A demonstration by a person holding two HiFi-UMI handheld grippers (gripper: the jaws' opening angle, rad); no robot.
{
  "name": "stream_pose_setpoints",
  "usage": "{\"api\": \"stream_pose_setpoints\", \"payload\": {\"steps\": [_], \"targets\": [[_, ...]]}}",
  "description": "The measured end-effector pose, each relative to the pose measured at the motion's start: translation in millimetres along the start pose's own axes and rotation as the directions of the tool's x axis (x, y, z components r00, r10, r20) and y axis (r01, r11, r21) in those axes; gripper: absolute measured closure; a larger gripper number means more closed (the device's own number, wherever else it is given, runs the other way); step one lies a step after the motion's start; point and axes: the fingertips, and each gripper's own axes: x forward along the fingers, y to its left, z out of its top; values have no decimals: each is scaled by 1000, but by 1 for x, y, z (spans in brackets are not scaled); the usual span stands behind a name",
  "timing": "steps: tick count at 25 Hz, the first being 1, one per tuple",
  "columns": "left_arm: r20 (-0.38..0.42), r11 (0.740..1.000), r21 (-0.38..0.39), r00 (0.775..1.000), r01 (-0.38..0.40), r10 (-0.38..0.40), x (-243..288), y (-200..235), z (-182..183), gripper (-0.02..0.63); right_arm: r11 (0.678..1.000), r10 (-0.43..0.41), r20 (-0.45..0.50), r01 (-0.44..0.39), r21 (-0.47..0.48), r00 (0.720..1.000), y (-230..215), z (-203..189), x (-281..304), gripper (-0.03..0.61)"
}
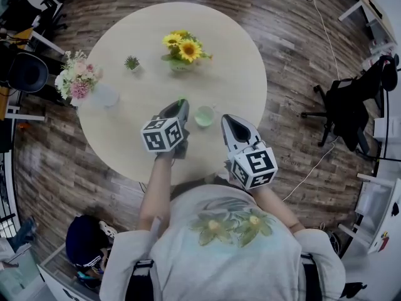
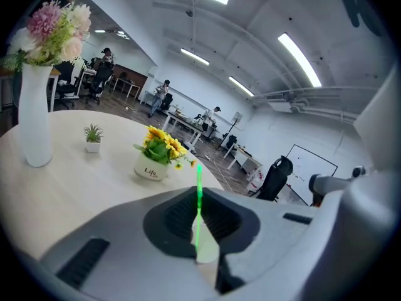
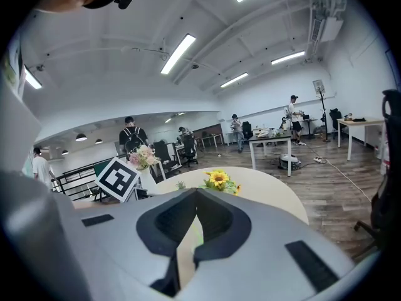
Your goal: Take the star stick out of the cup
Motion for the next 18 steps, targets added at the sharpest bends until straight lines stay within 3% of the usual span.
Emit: {"api": "stream_pose_setpoints", "payload": {"steps": [18], "targets": [[53,1000,19,999,-6,5,-20,-13,14,597,1000,12,13,-12,-11,1000,1,2,-11,562]]}}
